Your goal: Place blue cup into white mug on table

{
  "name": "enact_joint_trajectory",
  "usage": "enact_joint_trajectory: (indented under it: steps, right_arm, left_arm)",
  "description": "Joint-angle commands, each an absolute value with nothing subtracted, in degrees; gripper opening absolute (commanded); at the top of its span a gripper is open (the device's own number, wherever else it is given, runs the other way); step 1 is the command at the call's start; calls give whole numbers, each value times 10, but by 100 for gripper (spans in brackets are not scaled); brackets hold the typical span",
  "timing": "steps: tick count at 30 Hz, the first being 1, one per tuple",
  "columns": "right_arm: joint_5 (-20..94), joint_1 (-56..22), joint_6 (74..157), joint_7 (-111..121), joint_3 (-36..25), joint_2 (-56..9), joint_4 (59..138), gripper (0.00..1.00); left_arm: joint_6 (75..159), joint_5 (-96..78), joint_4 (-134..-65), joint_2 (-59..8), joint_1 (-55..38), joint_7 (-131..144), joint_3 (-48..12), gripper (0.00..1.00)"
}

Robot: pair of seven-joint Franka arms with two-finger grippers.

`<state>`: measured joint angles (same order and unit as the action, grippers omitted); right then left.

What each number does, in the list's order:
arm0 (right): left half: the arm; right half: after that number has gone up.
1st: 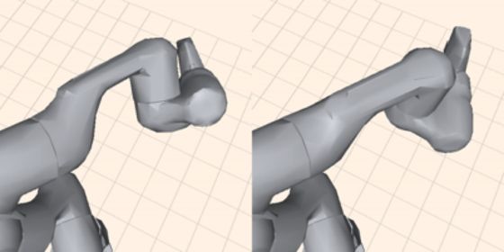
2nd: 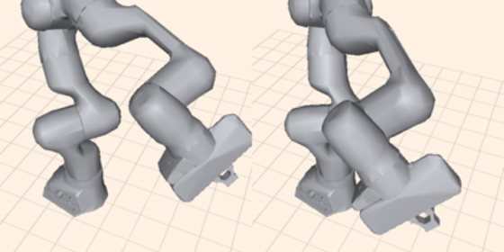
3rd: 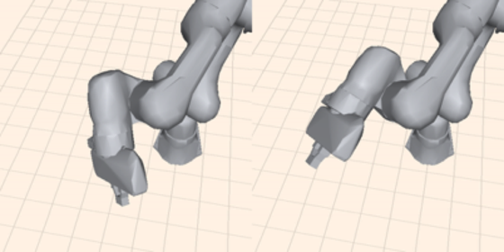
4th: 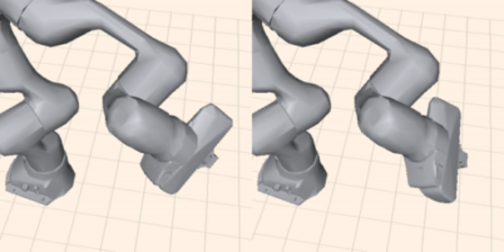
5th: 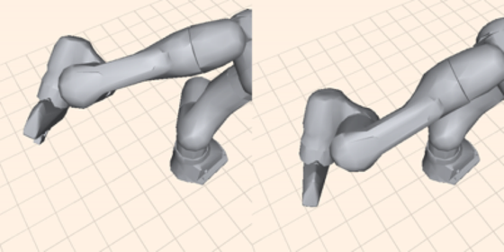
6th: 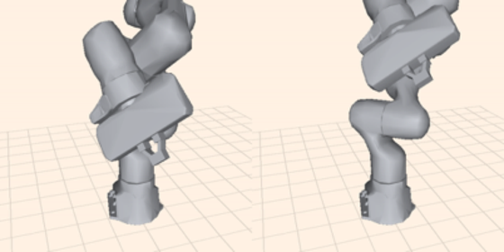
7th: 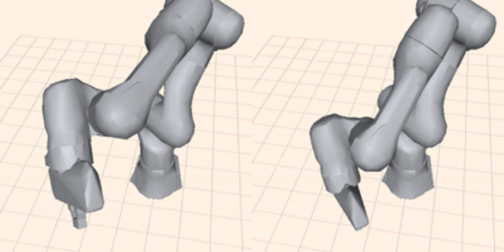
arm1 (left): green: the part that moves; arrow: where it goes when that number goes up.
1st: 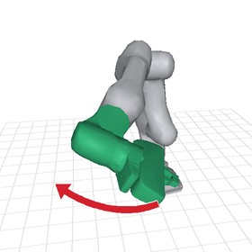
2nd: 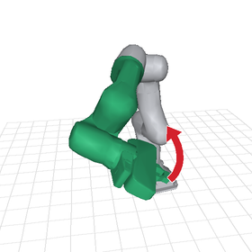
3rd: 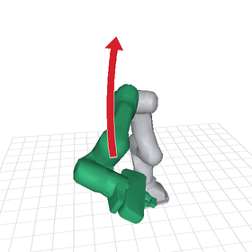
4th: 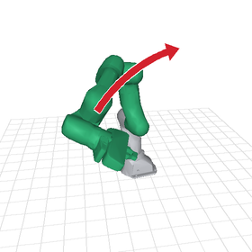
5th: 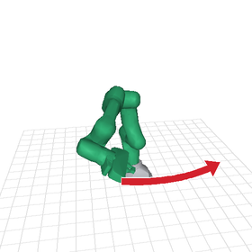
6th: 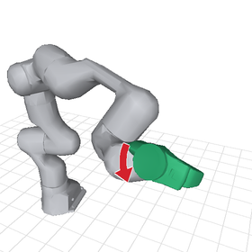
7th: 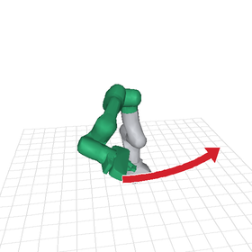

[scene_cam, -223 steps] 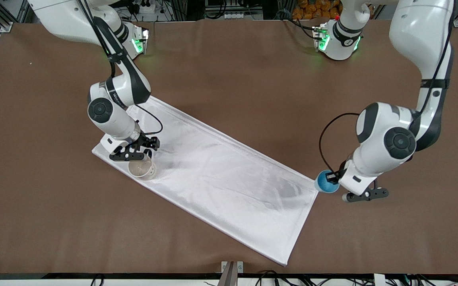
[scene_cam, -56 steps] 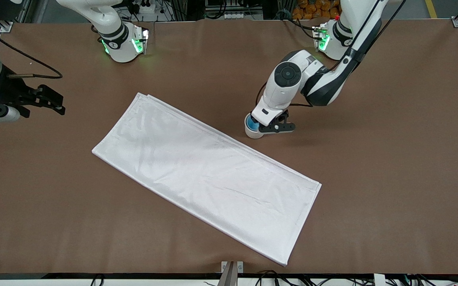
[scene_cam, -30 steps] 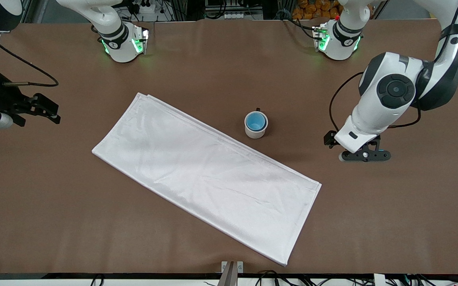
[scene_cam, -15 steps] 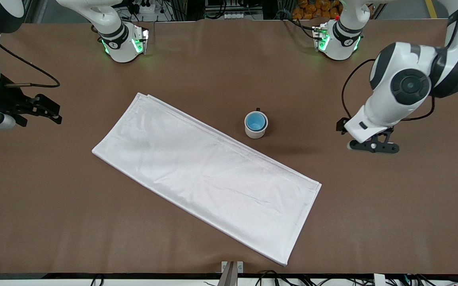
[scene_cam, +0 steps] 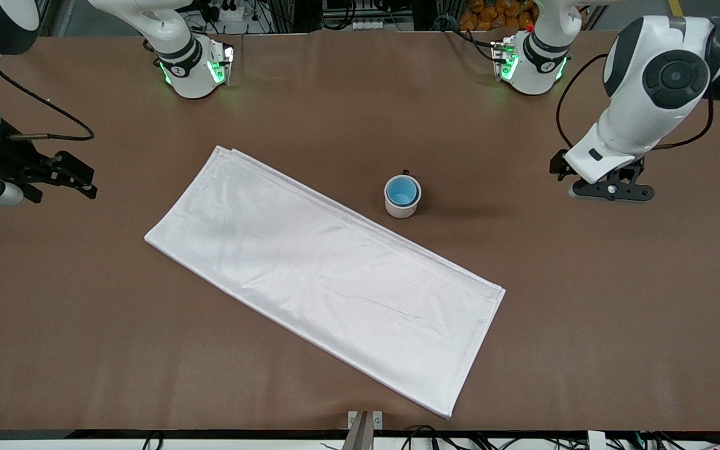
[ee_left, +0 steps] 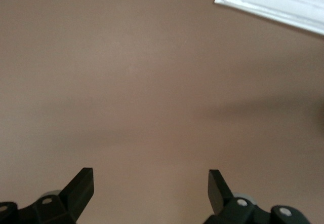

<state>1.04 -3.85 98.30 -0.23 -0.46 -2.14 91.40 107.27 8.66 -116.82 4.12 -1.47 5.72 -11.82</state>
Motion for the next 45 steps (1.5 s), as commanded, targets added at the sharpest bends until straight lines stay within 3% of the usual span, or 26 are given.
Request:
enact_joint_trajectory:
  steps: [1, 12, 17, 22, 28, 45]
  right_arm:
    - [16, -33, 990, 8, -4, -16, 922, 100]
    - [19, -35, 990, 8, -3, -15, 920, 100]
    - [21, -37, 990, 7, -3, -14, 919, 100]
    - [21, -40, 989, 8, -2, -12, 919, 100]
    - [21, -41, 983, 8, 0, -10, 919, 100]
    - [23, -38, 936, 37, 4, 24, 910, 100]
  left_arm:
    - [1072, 67, -1128, 50, -2, 44, -113, 100]
    - [1071, 62, -994, 8, -4, 40, -107, 100]
    - [1066, 59, -980, 9, 0, 24, -106, 100]
    - [1007, 34, -955, 9, -2, -20, -105, 100]
    - [929, -42, -925, 7, -8, -51, -52, 100]
    - [927, -3, -918, 6, -11, -59, -55, 100]
